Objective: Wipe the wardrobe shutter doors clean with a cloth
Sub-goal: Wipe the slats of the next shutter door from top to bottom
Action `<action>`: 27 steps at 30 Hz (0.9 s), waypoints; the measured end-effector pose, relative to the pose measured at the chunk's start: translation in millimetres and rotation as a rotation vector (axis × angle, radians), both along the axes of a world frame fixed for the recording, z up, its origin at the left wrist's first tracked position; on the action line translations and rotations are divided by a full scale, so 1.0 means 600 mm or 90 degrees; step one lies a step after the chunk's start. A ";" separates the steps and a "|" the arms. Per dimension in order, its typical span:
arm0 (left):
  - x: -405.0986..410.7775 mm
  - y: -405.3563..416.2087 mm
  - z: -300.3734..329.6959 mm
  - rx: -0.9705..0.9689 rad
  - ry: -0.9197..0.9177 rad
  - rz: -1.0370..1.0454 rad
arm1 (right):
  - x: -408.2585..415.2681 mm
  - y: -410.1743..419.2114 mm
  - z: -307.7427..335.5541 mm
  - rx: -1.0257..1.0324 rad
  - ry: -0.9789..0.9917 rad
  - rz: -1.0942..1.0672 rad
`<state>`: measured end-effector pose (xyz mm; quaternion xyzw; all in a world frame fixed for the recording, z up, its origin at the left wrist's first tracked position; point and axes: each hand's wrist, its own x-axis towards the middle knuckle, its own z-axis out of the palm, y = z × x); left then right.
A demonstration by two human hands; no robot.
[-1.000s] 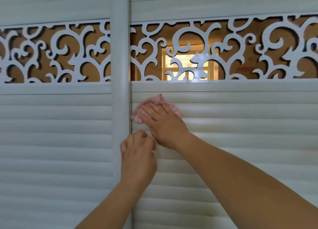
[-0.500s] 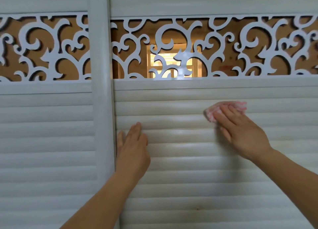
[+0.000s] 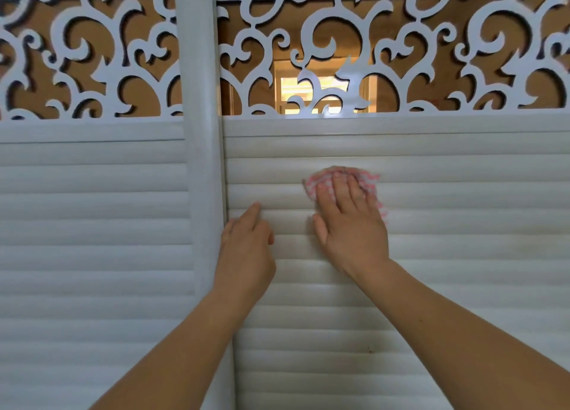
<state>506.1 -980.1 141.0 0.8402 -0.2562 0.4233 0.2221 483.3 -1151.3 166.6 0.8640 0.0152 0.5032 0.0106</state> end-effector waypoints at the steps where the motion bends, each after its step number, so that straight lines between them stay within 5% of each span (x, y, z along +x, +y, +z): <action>1: -0.001 0.006 -0.001 -0.016 0.000 -0.015 | 0.004 0.019 0.002 -0.011 0.015 0.005; 9: -0.021 0.034 -0.005 -0.115 -0.018 -0.021 | 0.034 0.125 0.009 -0.170 0.196 0.043; 15: -0.031 0.032 -0.003 -0.144 -0.010 -0.045 | 0.034 0.107 -0.006 -0.256 0.168 0.027; 27: -0.014 -0.052 -0.018 0.082 -0.059 -0.041 | -0.061 -0.122 -0.044 -0.068 0.127 -0.107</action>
